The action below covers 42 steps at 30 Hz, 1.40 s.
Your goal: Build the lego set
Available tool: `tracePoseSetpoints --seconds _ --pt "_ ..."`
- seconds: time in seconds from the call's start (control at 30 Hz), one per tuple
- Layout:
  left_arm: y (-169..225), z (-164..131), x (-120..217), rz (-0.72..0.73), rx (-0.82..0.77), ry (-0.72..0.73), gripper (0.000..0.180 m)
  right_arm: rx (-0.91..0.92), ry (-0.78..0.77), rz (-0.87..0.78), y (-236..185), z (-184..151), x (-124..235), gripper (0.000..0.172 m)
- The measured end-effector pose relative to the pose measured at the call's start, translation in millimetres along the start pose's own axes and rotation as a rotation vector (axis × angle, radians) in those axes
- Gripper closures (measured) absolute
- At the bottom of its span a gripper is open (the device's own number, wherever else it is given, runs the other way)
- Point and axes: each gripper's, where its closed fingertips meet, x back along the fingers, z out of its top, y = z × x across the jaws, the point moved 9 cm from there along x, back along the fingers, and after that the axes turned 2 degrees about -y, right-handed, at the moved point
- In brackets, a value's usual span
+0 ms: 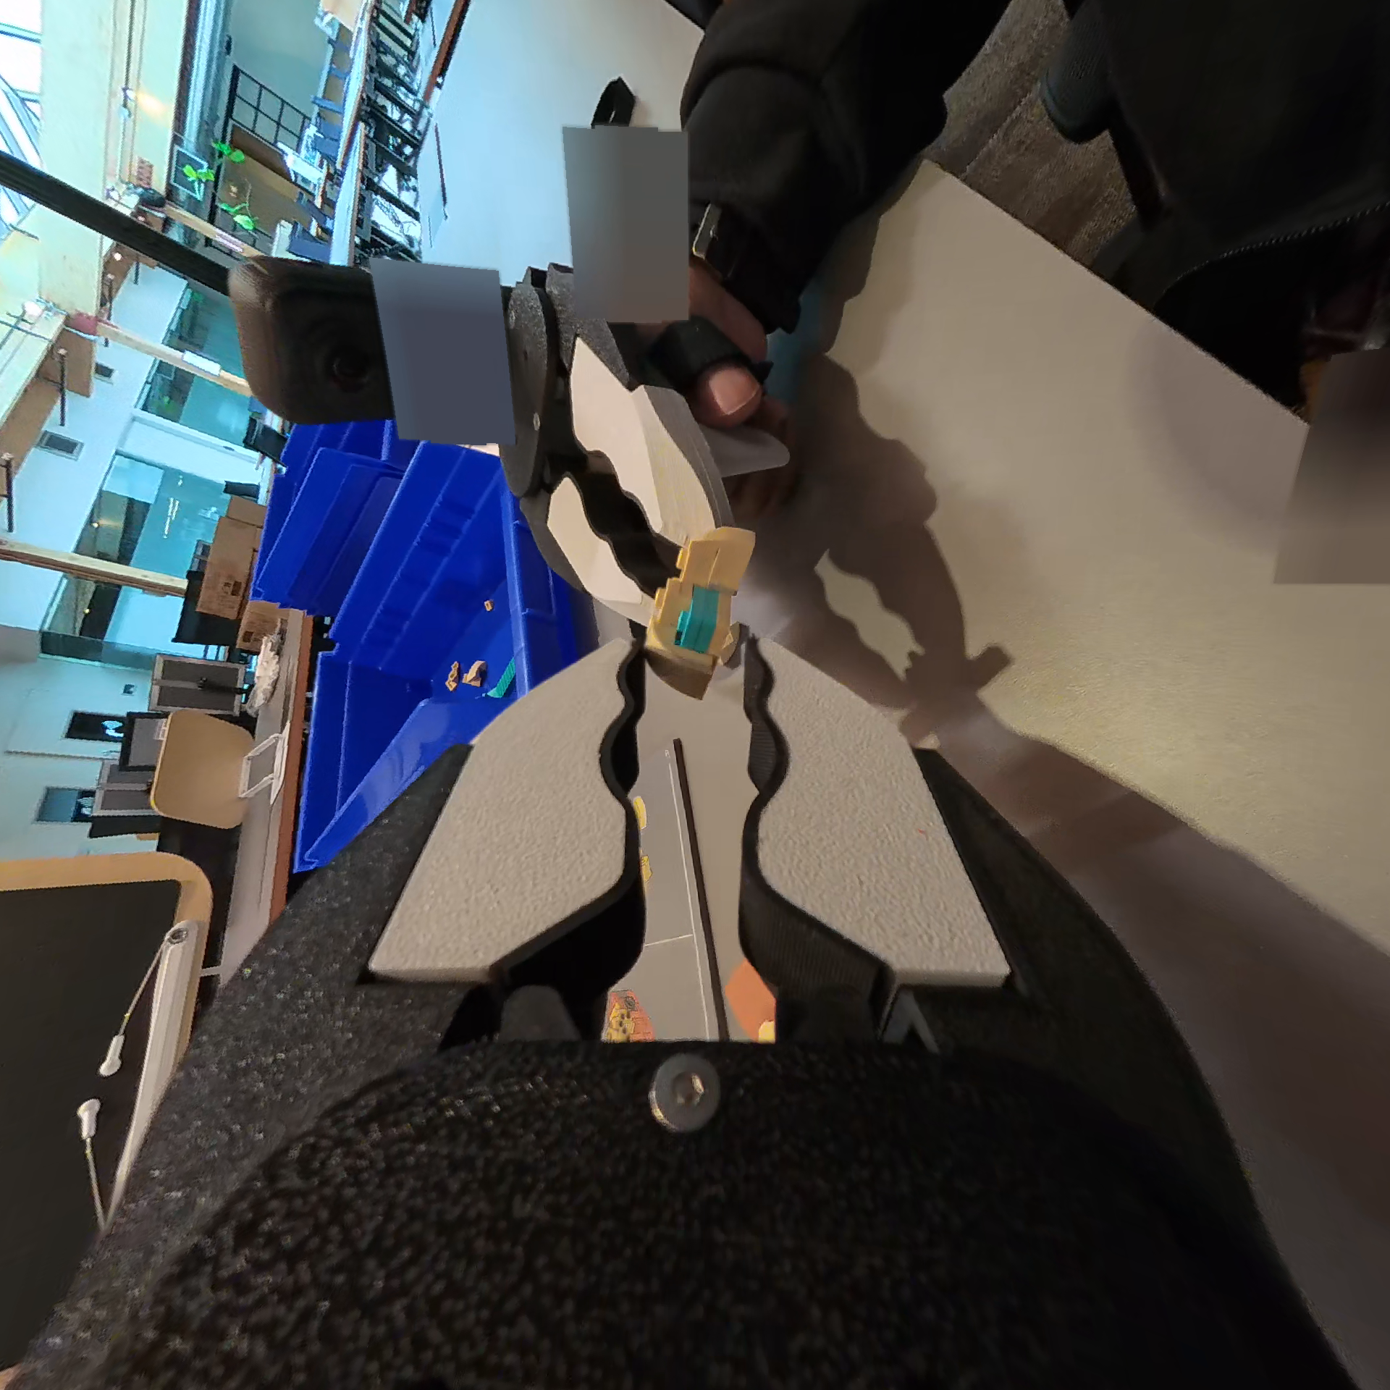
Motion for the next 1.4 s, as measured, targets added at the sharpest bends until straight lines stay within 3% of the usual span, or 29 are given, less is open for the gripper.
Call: tracePoseSetpoints --seconds 0.43,1.13,1.4 --pt "0.8 -4.5 -1.6 0.045 -0.041 -0.028 0.164 -0.022 -0.001 -0.021 3.2 0.1 -0.4 0.155" --pt "9.8 -4.3 -2.8 0.148 -0.354 -0.081 0.165 -0.105 -0.018 0.005 7.9 -0.8 -1.8 0.155" --pt "8.5 -9.9 -3.4 0.169 -0.141 -0.024 0.165 -0.126 0.011 0.005 9.1 0.9 0.4 0.155"
